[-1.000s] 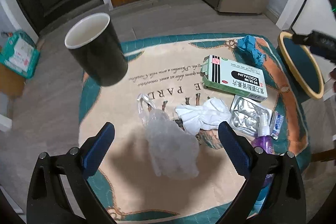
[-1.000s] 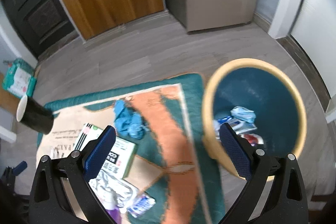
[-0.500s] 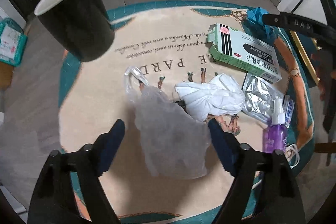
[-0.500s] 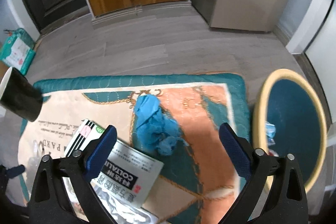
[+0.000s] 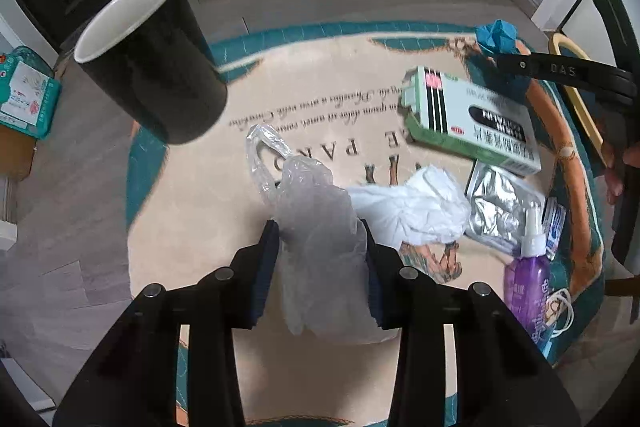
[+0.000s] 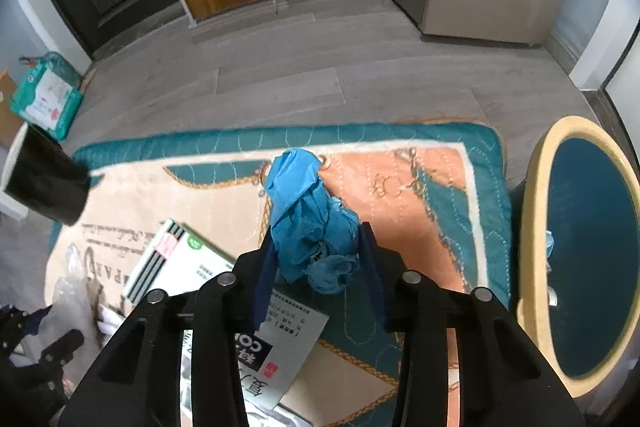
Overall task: Collect trash
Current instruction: 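Grasp the clear plastic bag with the left gripper while the right grasps the blue glove, then carry the plastic bag and blue glove over the teal bin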
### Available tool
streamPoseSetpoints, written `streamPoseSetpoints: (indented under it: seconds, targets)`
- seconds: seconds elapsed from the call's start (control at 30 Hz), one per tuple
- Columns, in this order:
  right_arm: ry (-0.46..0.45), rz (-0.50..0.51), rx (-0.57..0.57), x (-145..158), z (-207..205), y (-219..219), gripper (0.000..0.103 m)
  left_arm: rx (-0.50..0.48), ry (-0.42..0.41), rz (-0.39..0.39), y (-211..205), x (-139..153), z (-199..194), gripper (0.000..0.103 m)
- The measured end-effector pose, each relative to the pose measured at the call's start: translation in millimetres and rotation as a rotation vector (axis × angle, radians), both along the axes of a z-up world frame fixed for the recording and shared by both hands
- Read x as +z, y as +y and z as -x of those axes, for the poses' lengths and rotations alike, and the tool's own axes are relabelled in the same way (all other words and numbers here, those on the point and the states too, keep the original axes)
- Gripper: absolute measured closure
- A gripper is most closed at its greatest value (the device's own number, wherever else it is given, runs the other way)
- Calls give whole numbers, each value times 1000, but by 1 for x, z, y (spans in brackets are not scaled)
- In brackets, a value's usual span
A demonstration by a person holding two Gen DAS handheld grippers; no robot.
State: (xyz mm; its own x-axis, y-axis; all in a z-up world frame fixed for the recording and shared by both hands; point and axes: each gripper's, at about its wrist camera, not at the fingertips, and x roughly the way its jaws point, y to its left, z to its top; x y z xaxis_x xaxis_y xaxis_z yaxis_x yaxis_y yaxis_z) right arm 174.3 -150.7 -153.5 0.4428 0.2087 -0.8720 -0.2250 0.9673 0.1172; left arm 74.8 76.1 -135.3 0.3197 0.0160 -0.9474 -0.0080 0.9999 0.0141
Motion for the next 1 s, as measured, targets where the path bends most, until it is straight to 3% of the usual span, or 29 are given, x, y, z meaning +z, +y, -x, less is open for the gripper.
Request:
streamPoseSetpoints:
  seconds: [0.47,0.67,1.0]
  targets:
    - [-73,-45,-28,49,31,-20,62,-38,-177,-46,-14,48,-6,65]
    - [-91,-95,-52,76,48,-38,62,-60,-256,-7,-26,75,-1,65]
    - [-178,-26,-42,108,79,-70,62,-106,-327,-14,-53,109,6,65]
